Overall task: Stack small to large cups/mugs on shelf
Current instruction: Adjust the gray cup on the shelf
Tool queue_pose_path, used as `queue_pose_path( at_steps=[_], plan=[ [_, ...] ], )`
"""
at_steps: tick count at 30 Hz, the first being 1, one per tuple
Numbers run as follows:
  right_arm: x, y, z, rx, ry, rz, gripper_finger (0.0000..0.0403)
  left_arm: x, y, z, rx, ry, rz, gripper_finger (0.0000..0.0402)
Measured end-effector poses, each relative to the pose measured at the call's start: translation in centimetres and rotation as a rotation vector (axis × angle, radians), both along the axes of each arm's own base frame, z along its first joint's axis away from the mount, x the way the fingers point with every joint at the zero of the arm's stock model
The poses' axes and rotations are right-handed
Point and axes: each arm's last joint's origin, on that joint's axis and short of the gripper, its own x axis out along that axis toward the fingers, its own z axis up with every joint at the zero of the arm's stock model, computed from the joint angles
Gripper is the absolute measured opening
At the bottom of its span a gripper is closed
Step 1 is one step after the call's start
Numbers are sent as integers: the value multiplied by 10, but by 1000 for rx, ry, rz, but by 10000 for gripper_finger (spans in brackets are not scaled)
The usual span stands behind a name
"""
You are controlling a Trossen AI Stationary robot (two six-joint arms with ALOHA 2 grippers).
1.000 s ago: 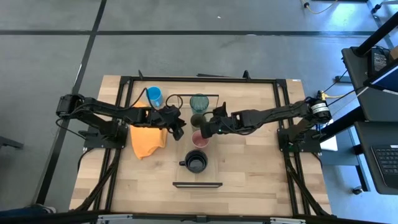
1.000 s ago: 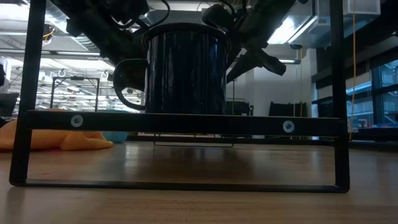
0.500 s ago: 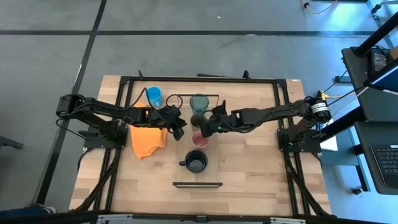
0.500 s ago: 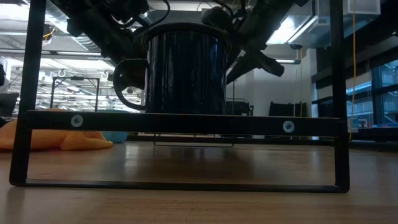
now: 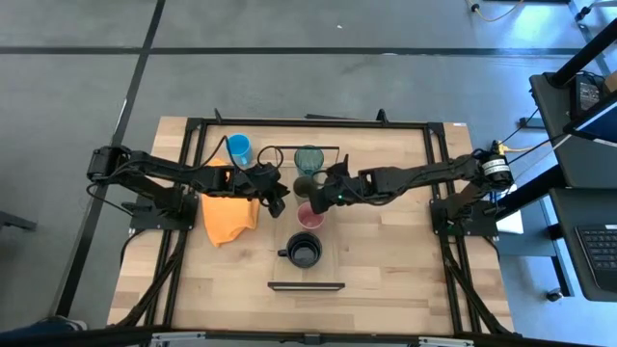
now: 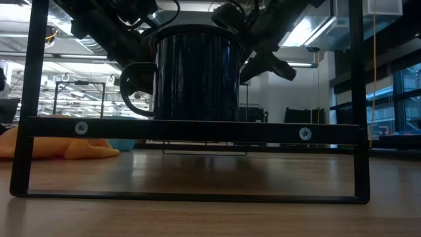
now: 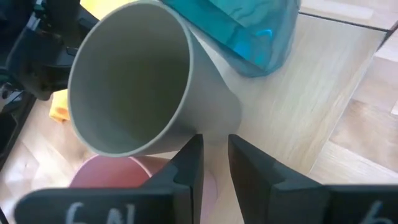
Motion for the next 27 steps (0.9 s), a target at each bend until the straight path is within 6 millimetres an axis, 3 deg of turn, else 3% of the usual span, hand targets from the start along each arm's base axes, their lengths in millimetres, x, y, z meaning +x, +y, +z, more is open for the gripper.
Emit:
queue_pose_path(
  at_steps=[27],
  plan=[
    [8, -1, 6, -22, -79, 110, 76, 0, 0, 0, -4, 0, -5, 69]
  ],
)
